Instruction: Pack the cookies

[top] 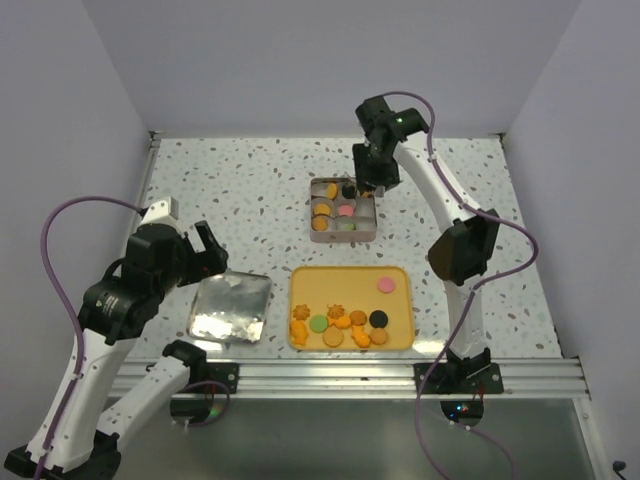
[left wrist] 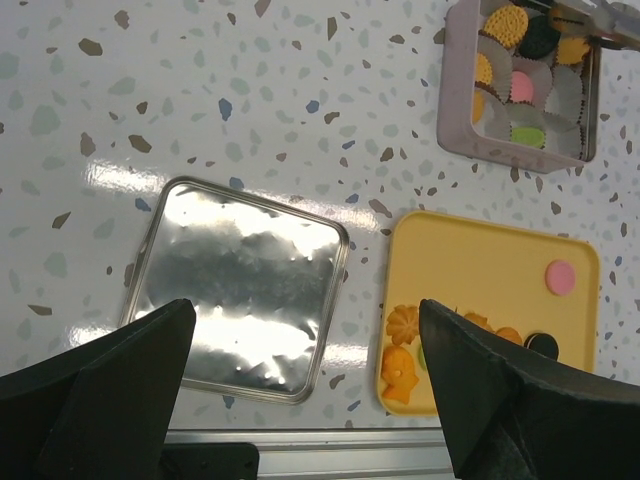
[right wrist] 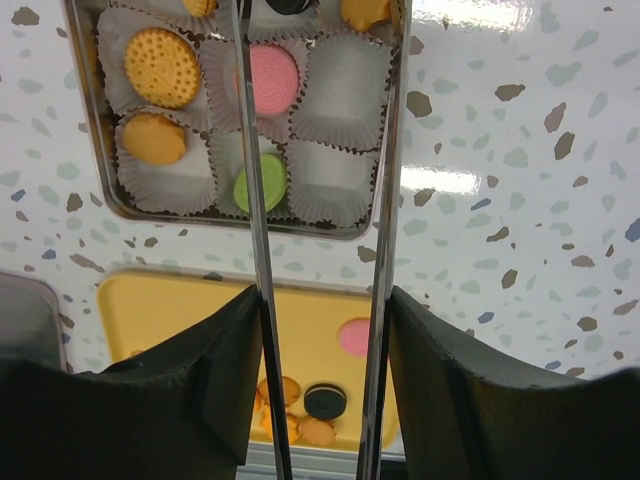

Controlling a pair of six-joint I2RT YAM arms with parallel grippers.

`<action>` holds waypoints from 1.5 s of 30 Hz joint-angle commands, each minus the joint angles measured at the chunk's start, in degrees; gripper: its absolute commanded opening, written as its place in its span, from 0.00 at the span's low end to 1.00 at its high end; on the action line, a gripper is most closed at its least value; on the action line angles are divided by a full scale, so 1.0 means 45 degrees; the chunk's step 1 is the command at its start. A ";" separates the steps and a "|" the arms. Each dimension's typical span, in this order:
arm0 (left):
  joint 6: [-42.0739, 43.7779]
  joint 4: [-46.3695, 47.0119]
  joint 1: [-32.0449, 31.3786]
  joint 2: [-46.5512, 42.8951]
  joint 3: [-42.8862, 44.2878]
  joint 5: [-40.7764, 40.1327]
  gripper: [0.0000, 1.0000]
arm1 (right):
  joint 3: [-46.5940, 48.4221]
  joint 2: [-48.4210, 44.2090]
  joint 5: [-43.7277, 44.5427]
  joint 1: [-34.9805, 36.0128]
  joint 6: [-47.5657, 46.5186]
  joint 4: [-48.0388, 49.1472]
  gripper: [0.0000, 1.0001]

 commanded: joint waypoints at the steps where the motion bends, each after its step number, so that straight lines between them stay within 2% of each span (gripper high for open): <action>1: 0.0132 0.0717 -0.0061 0.0024 -0.0081 0.0057 1.00 | 0.0272 -0.1329 -0.0151 -0.0143 -0.0278 -0.0307 0.53; 6: 0.0132 0.0873 -0.0061 0.0044 -0.0101 0.0115 1.00 | -0.1054 -0.2794 -0.0658 -0.0124 -0.0200 -0.0094 0.51; 13: -0.0005 0.1108 -0.0061 -0.0112 -0.0335 0.0291 1.00 | -0.4486 -0.5645 -0.1381 0.0363 -0.0102 0.0141 0.49; 16: -0.0083 0.1147 -0.0061 -0.0229 -0.0432 0.0369 1.00 | -0.6029 -0.6934 -0.1362 0.1202 0.0210 0.0083 0.49; 23: -0.0180 0.1303 -0.0061 -0.0171 -0.0491 0.0603 1.00 | -1.0129 -0.9649 -0.1382 0.4480 0.2025 0.0375 0.48; 28: -0.0337 0.1440 -0.0061 -0.0229 -0.0686 0.0837 1.00 | -1.2283 -1.1154 -0.1909 0.5733 0.3471 0.0863 0.48; 37: -0.0922 0.1265 -0.0061 -0.0717 -0.0823 0.1111 1.00 | -1.3107 -1.1410 -0.1792 0.7043 0.4273 0.1332 0.48; 45: -0.1391 0.0796 -0.0061 -0.1264 -0.0843 0.0975 1.00 | -1.3810 -1.1040 -0.1909 0.7395 0.4195 0.1937 0.48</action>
